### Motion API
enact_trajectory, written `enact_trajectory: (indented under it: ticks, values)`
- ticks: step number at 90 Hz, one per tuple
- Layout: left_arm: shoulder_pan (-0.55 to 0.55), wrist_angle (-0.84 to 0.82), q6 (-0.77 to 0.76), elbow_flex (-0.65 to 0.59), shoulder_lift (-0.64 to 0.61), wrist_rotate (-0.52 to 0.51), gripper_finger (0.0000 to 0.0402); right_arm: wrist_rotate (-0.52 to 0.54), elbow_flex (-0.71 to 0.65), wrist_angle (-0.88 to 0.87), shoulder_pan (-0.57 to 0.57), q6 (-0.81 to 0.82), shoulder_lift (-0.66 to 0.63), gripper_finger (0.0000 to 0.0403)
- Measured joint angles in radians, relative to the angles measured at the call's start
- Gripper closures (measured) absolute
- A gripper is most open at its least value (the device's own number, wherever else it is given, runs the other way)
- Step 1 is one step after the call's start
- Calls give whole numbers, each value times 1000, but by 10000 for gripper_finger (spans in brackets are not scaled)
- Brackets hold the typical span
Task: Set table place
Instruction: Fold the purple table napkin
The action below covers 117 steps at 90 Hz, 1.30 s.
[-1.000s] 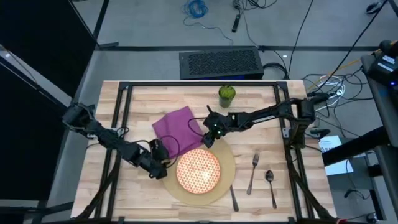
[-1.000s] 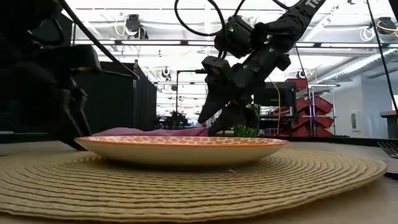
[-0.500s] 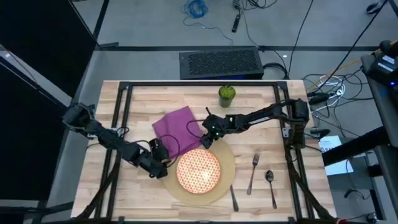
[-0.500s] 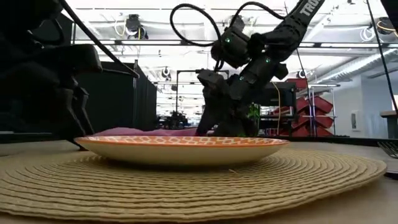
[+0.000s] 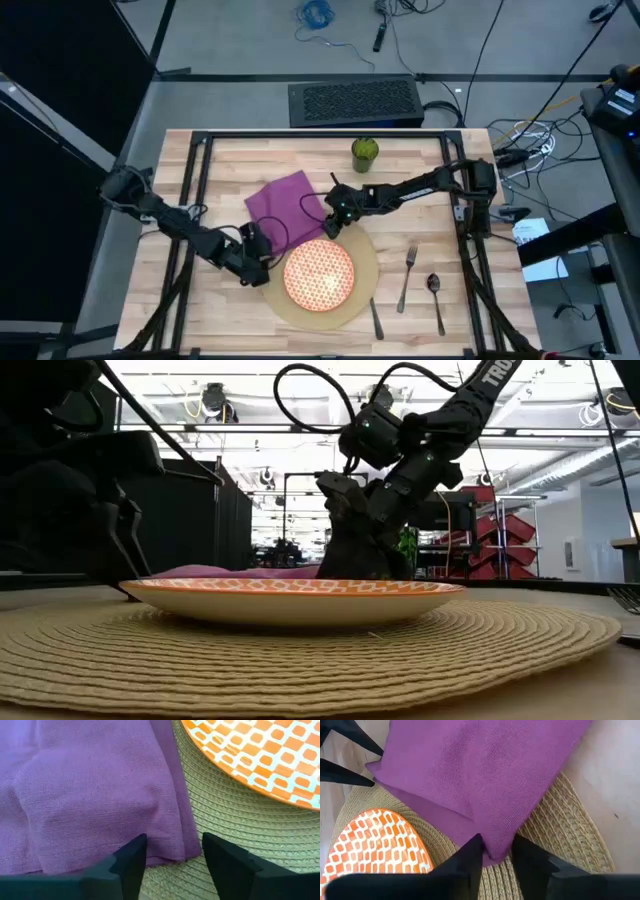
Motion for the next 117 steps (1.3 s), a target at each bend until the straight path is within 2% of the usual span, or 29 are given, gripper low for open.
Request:
enact_trajectory:
  ticks: [8, 16, 21, 51, 67, 94, 117]
  values:
    - [0, 0, 0, 0, 0, 1, 303, 1, 0, 0, 0, -8, 0, 374]
    - [-3, 1, 7, 0, 0, 13, 372, 2, 0, 2, 0, -23, 0, 397]
    - [-5, 2, 15, 0, 0, 15, 390, 2, 0, 3, 0, -25, 0, 399]
    - [-5, 8, 26, 1, -4, 24, 401, 1, 1, 32, 0, -28, 0, 403]
    - [-5, -5, 61, 30, -40, 23, 401, -35, 47, 12, 0, -39, -1, 403]
    - [-5, -196, 78, 84, -109, -6, 402, -34, 219, -245, -1, -141, -1, 403]
    - [-5, -315, 28, 85, -173, -5, 401, 22, 374, -497, -47, -209, -2, 403]
